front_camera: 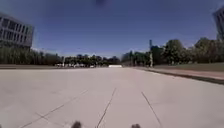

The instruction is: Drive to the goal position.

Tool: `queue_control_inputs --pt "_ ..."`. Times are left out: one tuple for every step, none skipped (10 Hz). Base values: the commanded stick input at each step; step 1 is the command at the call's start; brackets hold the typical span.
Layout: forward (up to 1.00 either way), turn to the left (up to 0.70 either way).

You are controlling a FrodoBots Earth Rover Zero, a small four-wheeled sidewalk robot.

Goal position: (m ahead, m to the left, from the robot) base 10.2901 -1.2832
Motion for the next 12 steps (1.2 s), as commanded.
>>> queue_control_inputs --pt "0.85 0.04" --pt "0.85 0.04" --pt "0.85 -0.01" --pt "0.85 -0.21" --pt "0.85 -0.30" --pt "0.85 -0.30" --pt "0.85 -0.30" --pt "0.85 -0.30" --pt "0.85 -0.30" --pt "0.85 -0.30" --pt "0.85 -0.04" --pt "0.85 0.03"
